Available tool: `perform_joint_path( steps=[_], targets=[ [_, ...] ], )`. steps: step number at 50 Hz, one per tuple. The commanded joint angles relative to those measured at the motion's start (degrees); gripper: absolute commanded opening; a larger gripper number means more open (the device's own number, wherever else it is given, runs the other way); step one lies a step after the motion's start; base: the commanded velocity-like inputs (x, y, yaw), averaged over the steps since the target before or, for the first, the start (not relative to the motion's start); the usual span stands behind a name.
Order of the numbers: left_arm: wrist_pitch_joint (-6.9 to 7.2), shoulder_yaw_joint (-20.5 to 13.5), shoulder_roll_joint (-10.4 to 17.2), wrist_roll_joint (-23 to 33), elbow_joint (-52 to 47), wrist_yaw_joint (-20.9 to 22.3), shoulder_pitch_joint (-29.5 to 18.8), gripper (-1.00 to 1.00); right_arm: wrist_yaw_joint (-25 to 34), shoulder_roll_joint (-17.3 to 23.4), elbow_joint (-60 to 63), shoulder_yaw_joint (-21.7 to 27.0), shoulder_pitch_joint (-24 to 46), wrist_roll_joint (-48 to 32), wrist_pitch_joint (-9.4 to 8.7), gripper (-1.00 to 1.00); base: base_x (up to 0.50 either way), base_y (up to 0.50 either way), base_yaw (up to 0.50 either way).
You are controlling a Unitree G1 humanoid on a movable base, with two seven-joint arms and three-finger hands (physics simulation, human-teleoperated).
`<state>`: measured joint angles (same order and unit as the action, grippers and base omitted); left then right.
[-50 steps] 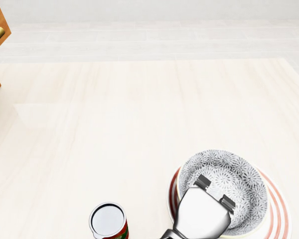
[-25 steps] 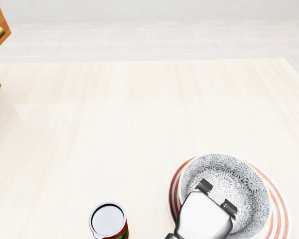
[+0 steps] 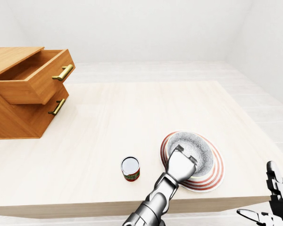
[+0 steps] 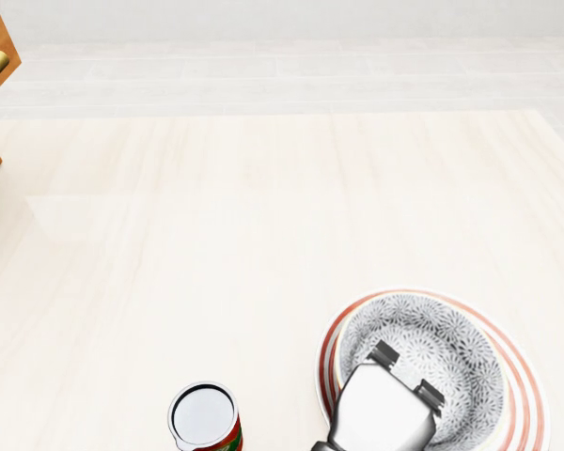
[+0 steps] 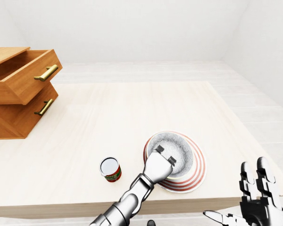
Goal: Put the bowl on the plate.
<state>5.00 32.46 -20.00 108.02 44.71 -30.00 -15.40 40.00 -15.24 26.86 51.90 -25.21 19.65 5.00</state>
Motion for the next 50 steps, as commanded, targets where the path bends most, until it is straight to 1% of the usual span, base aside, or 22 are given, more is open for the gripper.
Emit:
perform_joint_path(
  steps=[1,11,17,50],
  targets=[
    [0.0,-0.6,0.0,1.8,1.4,0.0,-0.7,-1.0,0.0,-0.3,0.6,0.1,-0.1,0.0,0.0,1.0,0.0,0.0,0.0],
    [0.0,-2.2,0.0,1.4,4.7,0.0,-2.9,-1.0,0.0,0.2,-0.3,0.0,0.4,-0.5,0.0,1.0,0.0,0.0,0.0],
    [0.0,-2.7,0.0,1.3,5.8,0.0,-3.4,-1.0,0.0,0.2,-0.9,-0.4,0.6,-1.0,0.0,1.0,0.0,0.0,0.0],
    [0.0,-2.7,0.0,1.7,6.8,0.0,-3.3,-1.0,0.0,0.7,-1.9,-0.5,0.3,-0.5,0.0,1.0,0.0,0.0,0.0]
  ],
)
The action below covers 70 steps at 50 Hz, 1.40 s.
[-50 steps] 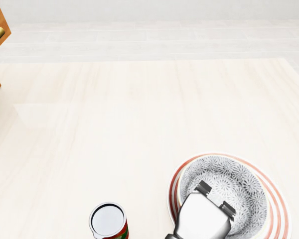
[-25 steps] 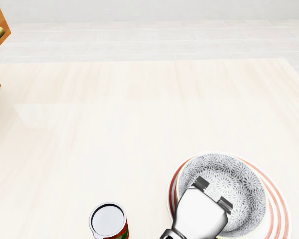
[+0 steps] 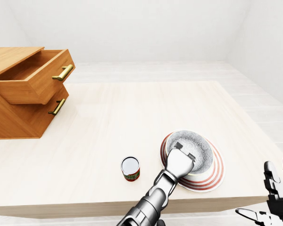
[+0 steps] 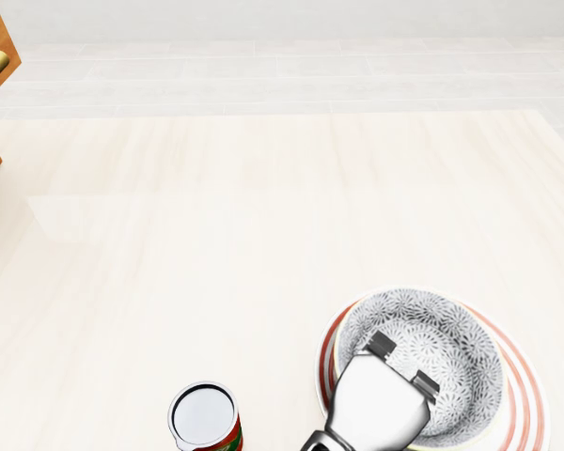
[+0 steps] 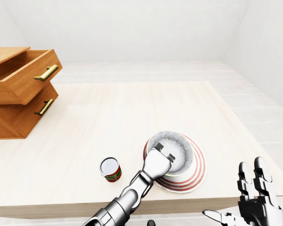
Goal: Put the bowl on the plate.
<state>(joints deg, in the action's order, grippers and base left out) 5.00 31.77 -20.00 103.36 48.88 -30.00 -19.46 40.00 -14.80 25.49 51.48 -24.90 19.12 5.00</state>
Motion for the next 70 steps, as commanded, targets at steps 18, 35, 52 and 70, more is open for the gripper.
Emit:
perform_joint_path(
  steps=[18,35,52,70],
  targets=[
    [0.0,-1.7,0.0,6.7,2.8,0.0,1.1,-0.78,-0.2,0.3,0.3,0.0,-0.2,0.3,0.0,1.0,0.0,0.0,0.0],
    [0.0,-1.6,0.0,7.3,2.7,0.0,1.2,-0.55,0.0,0.3,-0.6,1.5,-0.4,1.5,0.0,1.0,0.0,0.0,0.0],
    [0.0,-2.1,0.0,7.2,3.9,0.0,0.5,-0.14,0.0,0.8,-1.8,0.9,0.4,0.6,0.0,1.0,0.0,0.0,0.0],
    [0.0,-1.5,0.0,7.6,2.5,0.0,1.4,0.25,-0.5,1.1,-2.4,-0.4,0.2,-0.2,0.0,1.0,0.0,0.0,0.0]
  ],
)
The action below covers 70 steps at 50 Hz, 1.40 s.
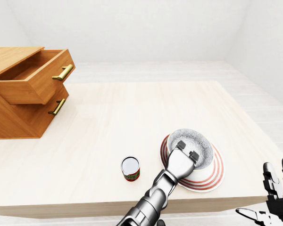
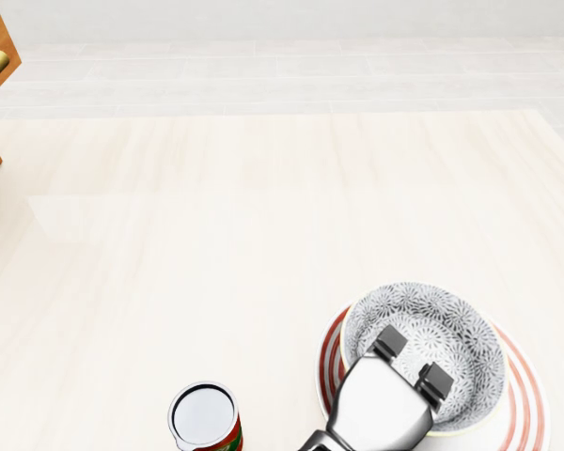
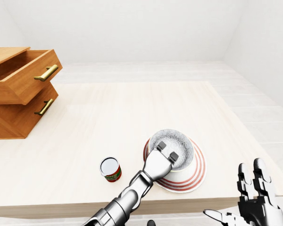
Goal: Put the bowl on the plate.
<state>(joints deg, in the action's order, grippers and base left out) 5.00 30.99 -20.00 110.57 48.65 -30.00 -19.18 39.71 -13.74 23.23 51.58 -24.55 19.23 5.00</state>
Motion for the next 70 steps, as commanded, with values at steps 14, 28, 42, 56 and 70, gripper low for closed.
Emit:
perform_joint_path(
  steps=[14,28,42,56,70],
  targets=[
    [0.0,1.0,0.0,1.2,-1.1,0.0,3.5,0.47,-0.4,0.3,-0.9,-1.0,-0.2,-0.6,0.0,1.0,0.0,0.0,0.0],
    [0.0,2.9,0.0,1.3,-8.4,0.0,6.4,0.68,-0.7,0.4,-0.3,-1.0,-0.1,-0.7,0.0,1.0,0.0,0.0,0.0],
    [0.0,4.1,0.0,0.5,-15.8,0.0,8.0,0.87,-0.9,0.2,0.4,-1.1,-0.2,-0.8,0.0,1.0,0.0,0.0,0.0],
    [0.0,5.4,1.2,-0.3,-22.5,0.0,9.8,1.0,-1.5,0.1,0.5,-1.7,0.0,-1.8,0.0,1.0,0.0,0.0,0.0],
    [0.0,6.1,1.8,-0.3,-24.2,0.0,10.5,1.0,-1.2,0.1,0.6,-1.6,-0.2,-1.7,0.0,1.0,0.0,0.0,0.0]
  ],
)
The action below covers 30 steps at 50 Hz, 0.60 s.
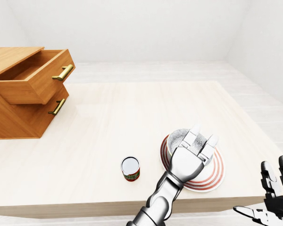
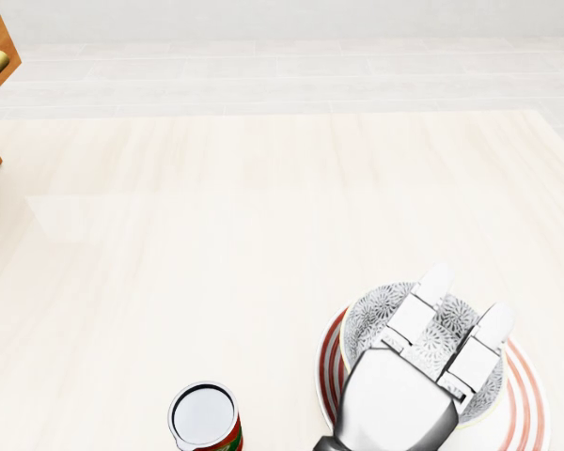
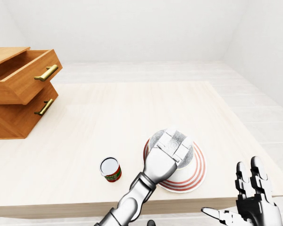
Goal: Put the bowl on the plate.
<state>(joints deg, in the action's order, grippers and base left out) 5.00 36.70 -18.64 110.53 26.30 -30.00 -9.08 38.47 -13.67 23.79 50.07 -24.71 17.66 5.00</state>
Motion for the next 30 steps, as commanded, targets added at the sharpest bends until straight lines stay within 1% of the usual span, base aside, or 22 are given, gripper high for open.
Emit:
perform_joint_path(
  steps=[1,4,7,13,17,24,30],
  targets=[
    [0.0,0.2,0.4,-0.2,-1.5,0.0,0.1,1.0,0.0,0.0,0.3,-0.1,-0.1,0.0,0.0,1.0,0.0,0.0,0.0],
    [0.0,-0.2,0.5,-0.3,-1.9,0.0,-0.4,1.0,0.0,-0.3,0.7,-0.1,-0.2,-0.2,0.0,1.0,0.0,0.0,0.0],
    [0.0,-0.1,0.8,-0.8,-3.7,0.0,0.2,1.0,0.1,-0.5,0.9,-0.1,-0.3,-0.4,0.0,1.0,0.0,0.0,0.0],
    [0.0,-0.4,1.2,-0.8,-3.7,0.0,0.0,1.0,-0.2,-0.8,1.3,-0.4,-0.1,-1.1,0.0,1.0,0.0,0.0,0.0],
    [0.0,-1.4,1.4,-1.6,-3.6,0.0,-0.7,1.0,-0.3,-0.9,1.7,-0.6,-0.2,-1.4,0.0,1.0,0.0,0.0,0.0],
    [0.0,-1.6,1.9,-1.7,-5.2,0.0,-0.3,1.0,-0.8,-0.8,1.2,-1.2,0.2,-2.4,0.0,1.0,0.0,0.0,0.0],
    [0.0,-1.6,2.2,-2.2,-6.9,0.0,0.0,1.0,-0.8,-0.4,2.1,-0.9,-0.3,-1.5,0.0,1.0,0.0,0.0,0.0]
  ],
)
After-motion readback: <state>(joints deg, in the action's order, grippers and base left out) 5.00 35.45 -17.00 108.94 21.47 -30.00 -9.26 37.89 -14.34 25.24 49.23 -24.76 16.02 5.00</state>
